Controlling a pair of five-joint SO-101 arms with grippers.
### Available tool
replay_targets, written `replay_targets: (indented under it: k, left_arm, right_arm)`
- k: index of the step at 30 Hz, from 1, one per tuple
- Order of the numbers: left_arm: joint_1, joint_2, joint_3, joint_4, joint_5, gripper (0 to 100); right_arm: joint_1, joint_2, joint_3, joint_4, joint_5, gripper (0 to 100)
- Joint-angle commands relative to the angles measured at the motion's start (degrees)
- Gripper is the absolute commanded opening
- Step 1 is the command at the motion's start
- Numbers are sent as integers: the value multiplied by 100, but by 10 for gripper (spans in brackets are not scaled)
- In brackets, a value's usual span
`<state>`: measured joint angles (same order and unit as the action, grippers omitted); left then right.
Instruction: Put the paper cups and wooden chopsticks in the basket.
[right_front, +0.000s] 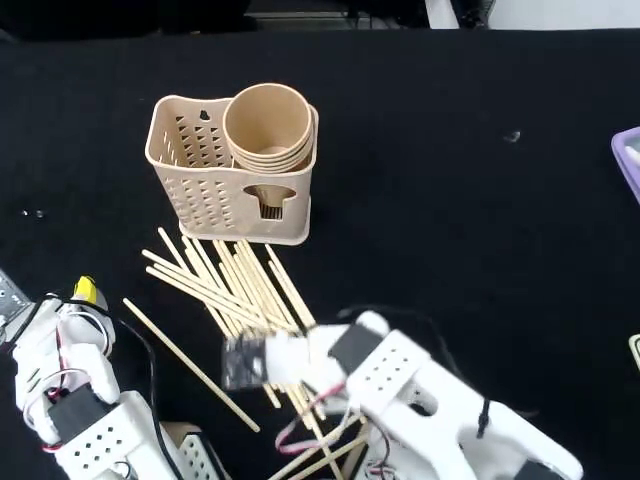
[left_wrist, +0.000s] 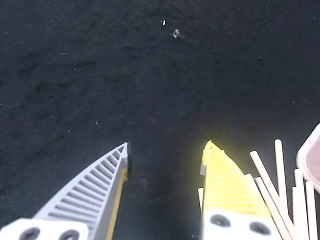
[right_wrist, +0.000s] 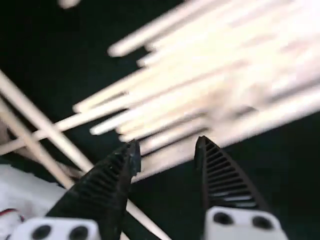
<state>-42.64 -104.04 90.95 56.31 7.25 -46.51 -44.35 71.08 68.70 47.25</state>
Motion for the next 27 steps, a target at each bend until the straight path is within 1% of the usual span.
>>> replay_targets:
  k: [1,3,5,8,11,15,20,23,25,27]
  left_arm:
    - [-31,-26,-145,-114,35,241]
    - [-22,-26,-145,-114,35,241]
    - [-13,-26,-145,-114,44,241]
    - [-13,-26,-145,-114,44,241]
    - [-13,-26,-145,-114,44,241]
    - [-13,-26,-136,-114,44,241]
    - [-4,-26,-136,-114,44,241]
    - [-4,-26,-136,-114,44,241]
    - [-4,-26,-136,-114,44,241]
    - [-4,-26,-136,-114,44,241]
  right_arm:
    - [659,-145,-1209,123,-396,188]
    - [659,-145,-1226,-387,-879,188]
    - [651,-31,-1033,-1178,-1222,188]
    - [501,453,-708,-2479,-1477,188]
    - [299,1200,-857,-3182,-1705,188]
    - [176,2343,-1631,-3200,-2057,189]
    - [176,3521,-2202,-3200,-2119,188]
    - [255,3952,-2316,-3182,-2110,188]
    - [378,3987,-2396,-3033,-2101,187]
    - [571,3960,-2466,-2892,-2084,162]
